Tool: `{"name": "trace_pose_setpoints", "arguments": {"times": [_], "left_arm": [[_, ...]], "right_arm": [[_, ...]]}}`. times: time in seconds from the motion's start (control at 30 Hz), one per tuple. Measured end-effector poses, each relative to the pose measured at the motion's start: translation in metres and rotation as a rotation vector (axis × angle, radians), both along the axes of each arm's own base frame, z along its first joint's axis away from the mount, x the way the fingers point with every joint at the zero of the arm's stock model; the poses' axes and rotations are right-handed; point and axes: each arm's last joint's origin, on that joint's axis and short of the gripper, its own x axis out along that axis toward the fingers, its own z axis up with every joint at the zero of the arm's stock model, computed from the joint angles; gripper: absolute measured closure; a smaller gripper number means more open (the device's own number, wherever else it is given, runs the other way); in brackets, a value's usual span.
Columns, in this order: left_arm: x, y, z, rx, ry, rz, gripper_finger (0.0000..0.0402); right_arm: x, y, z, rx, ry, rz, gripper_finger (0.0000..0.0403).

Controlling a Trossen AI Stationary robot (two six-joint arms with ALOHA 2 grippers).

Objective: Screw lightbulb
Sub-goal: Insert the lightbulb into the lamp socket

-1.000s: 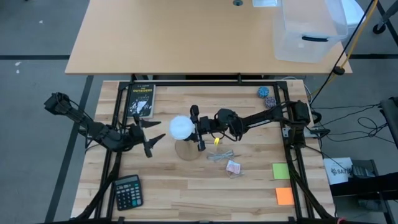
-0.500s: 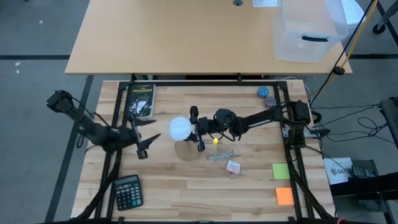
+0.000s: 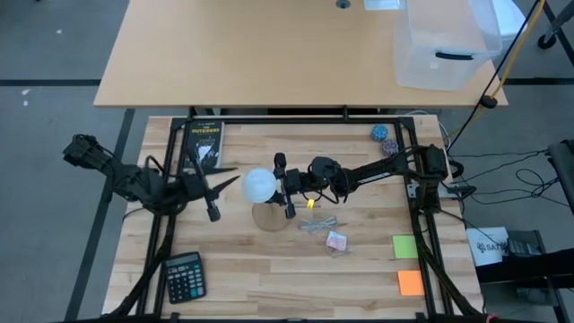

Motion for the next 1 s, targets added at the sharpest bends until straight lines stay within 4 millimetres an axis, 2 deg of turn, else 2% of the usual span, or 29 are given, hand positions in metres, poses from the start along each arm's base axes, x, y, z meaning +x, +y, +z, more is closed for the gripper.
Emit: {"name": "trace_pose_setpoints", "arguments": {"times": [0.07,0.17,0.37,0.5,0.8,1.0], "left_arm": [[0.003,-0.001,0.008,0.013,0.019,-0.014,0.0386],[0.009,-0.001,0.015,0.005,0.057,-0.034,0.0398],[0.025,0.007,0.013,-0.085,0.107,-0.016,0.0400],[0.032,0.013,0.008,-0.134,0.138,-0.067,0.0400],[0.035,0.030,-0.006,-0.266,0.250,-0.093,0.0401],[0.036,0.031,-0.007,-0.284,0.259,-0.118,0.0401]], "right_arm": [[0.000,0.000,0.000,0.001,0.001,0.001,0.0242],[0.000,0.000,0.000,0.002,0.001,0.001,0.0242],[0.000,0.000,0.000,0.003,0.001,0.001,0.0242],[0.000,0.000,0.000,0.004,0.001,-0.005,0.0241],[0.000,0.000,0.000,0.005,0.000,-0.006,0.0241],[0.000,0.000,0.000,0.005,0.000,-0.006,0.0241]]}}
